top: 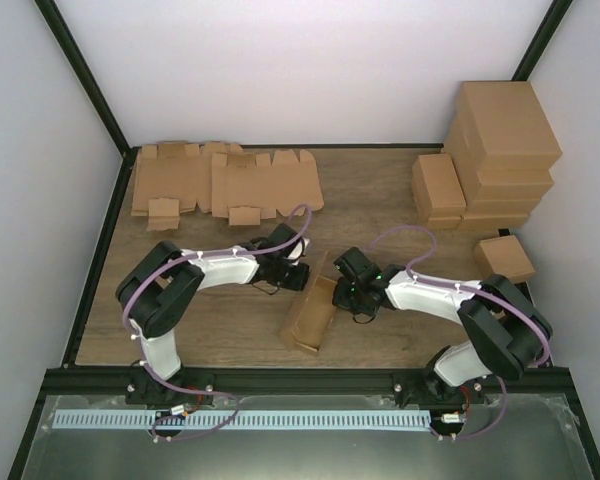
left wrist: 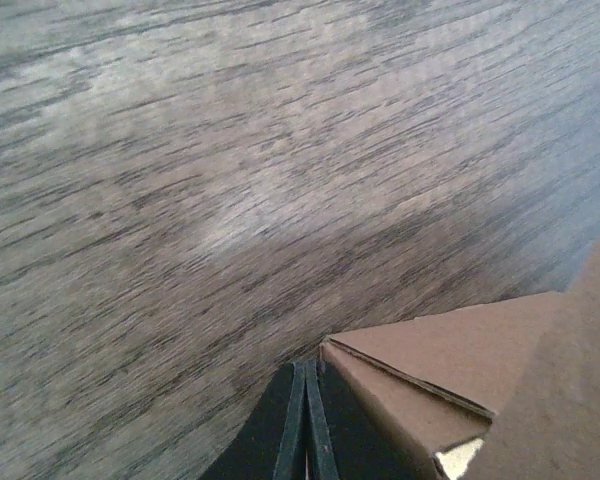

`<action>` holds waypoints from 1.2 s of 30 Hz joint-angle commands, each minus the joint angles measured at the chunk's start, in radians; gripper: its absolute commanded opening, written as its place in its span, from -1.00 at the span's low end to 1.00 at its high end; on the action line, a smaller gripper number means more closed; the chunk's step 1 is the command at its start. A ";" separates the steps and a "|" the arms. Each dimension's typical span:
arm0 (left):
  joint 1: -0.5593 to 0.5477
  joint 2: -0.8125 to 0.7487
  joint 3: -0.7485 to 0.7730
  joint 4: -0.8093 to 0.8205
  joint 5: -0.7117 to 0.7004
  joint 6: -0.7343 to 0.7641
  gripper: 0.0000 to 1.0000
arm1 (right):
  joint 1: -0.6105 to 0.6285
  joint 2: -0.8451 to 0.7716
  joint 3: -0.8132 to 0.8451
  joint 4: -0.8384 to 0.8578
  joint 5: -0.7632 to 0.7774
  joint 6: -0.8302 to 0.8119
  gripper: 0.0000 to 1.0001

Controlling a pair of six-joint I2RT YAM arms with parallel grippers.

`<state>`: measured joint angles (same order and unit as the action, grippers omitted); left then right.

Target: Fold the paper box

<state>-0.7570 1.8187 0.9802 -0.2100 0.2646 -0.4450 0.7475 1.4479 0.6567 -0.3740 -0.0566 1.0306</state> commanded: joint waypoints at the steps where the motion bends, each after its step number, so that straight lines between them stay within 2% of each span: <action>1: -0.013 0.032 0.026 0.053 0.117 0.002 -0.93 | -0.004 0.040 0.044 0.055 -0.028 -0.067 -0.99; 10: -0.027 0.065 0.048 0.054 0.159 0.002 -0.92 | 0.016 0.091 0.093 0.057 -0.059 -0.138 -0.99; 16: -0.053 0.104 0.105 0.004 0.176 0.039 -0.93 | 0.047 0.141 0.141 0.039 -0.063 -0.198 -0.99; 20: -0.054 0.106 0.119 -0.045 0.146 0.079 -0.92 | 0.044 0.118 0.126 0.029 -0.027 -0.221 -0.99; 29: -0.005 0.056 0.098 -0.064 0.051 0.068 -0.92 | -0.027 0.025 0.052 -0.028 0.001 -0.197 -0.92; 36: 0.026 0.044 0.114 -0.078 0.048 0.075 -0.92 | -0.095 -0.003 0.022 -0.066 0.026 -0.173 -0.93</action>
<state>-0.7425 1.8893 1.0828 -0.2817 0.2935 -0.3843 0.6769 1.4635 0.6880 -0.4305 -0.0605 0.8364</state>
